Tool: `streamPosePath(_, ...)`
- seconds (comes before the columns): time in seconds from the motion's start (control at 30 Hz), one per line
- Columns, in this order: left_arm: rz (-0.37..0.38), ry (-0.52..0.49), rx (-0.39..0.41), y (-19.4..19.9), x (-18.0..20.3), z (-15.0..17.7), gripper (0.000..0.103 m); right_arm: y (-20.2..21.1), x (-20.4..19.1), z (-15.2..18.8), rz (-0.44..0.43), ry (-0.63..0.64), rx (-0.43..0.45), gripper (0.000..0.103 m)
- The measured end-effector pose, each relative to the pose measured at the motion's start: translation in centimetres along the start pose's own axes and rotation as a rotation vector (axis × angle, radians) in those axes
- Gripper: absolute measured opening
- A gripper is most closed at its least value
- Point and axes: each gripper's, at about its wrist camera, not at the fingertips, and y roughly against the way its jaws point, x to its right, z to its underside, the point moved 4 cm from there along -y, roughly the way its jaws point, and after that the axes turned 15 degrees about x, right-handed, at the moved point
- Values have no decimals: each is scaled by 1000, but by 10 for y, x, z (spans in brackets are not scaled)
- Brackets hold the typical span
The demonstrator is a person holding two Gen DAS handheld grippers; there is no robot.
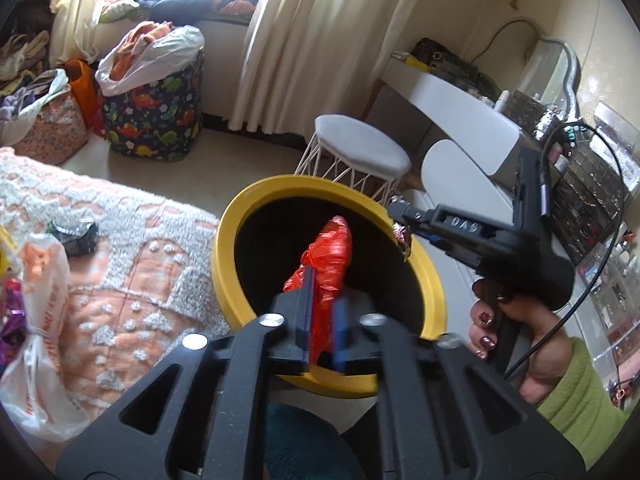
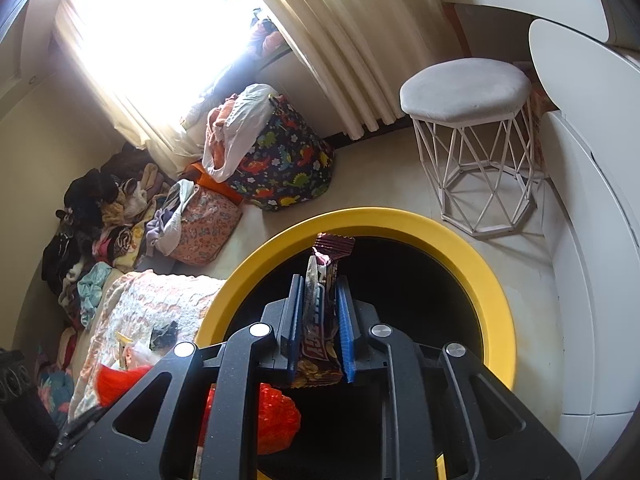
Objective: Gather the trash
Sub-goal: 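Open both tools to drop the wrapper and red bag into the bin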
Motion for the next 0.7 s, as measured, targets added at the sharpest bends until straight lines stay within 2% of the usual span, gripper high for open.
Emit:
streamPosePath(0.03,-16,7,2,0,-4,2,39,-1,1,1,3,-2,-4,19)
streamPosePath(0.07,-27,12,6,1,-5,3,50,-2,0,1,6,-3,-7,22)
streamPosePath(0.13,-49,13,17,6,-10,3,53,-4,0,3,9,-2,-16,41)
streamPosePath(0.2,-71,3,35,12,-11,0,73,-5,-2,5,12,7,-20,45)
streamPosePath(0.23,-83,2,51,18,-14,-2,87,-6,-4,6,13,15,-23,47)
streamPosePath(0.27,-94,1,61,22,-15,-3,92,-6,-6,7,11,19,-25,50)
streamPosePath(0.33,-131,-7,81,32,-20,-4,92,-5,-10,8,12,30,-19,59)
streamPosePath(0.5,-171,5,112,52,-30,-6,92,-3,-23,9,7,63,-6,66)
streamPosePath(0.7,-209,-24,151,76,-38,-10,92,5,-48,11,-19,116,18,71)
